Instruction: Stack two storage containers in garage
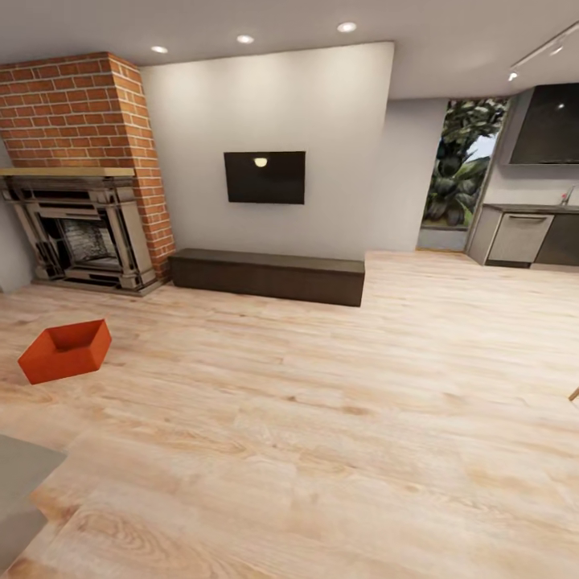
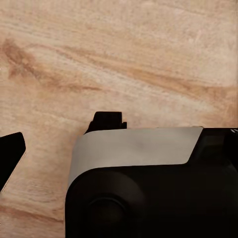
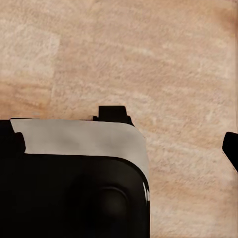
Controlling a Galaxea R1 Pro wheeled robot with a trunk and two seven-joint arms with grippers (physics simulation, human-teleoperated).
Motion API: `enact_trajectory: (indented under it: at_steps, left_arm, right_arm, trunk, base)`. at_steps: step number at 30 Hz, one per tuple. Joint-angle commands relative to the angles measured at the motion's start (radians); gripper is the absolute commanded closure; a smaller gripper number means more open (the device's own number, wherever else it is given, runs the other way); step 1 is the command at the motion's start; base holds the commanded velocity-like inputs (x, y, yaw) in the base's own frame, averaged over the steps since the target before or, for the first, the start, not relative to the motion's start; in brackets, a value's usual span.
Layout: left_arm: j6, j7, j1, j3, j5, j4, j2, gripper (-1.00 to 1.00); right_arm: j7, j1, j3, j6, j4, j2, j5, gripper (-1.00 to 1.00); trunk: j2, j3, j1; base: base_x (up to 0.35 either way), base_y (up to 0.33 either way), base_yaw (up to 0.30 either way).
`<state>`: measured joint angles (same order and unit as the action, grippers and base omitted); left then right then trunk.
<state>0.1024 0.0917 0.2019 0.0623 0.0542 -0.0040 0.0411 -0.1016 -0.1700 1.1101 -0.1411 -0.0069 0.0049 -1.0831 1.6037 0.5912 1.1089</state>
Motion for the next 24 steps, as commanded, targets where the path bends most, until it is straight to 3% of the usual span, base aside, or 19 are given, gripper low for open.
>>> enact_trajectory:
  at_steps: [1,24]
  left_arm:
    - [0.003,0.003,0.001,0.007,0.006,0.001,0.0,-1.0]
    - [0.003,0.003,0.001,0.007,0.006,0.001,0.0,-1.0]
  right_arm:
    - [-0.004,0.0,0.008,-0.002,-0.001,0.0,-0.008,-1.0]
    - [-0.005,0.0,0.008,-0.002,-0.001,0.0,-0.008,-1.0]
  trunk:
    - [0.0,0.001,0.0]
    - [0.0,0.001,0.0]
  base:
    - [0.322,0.0,0.0]
    - [0.323,0.0,0.0]
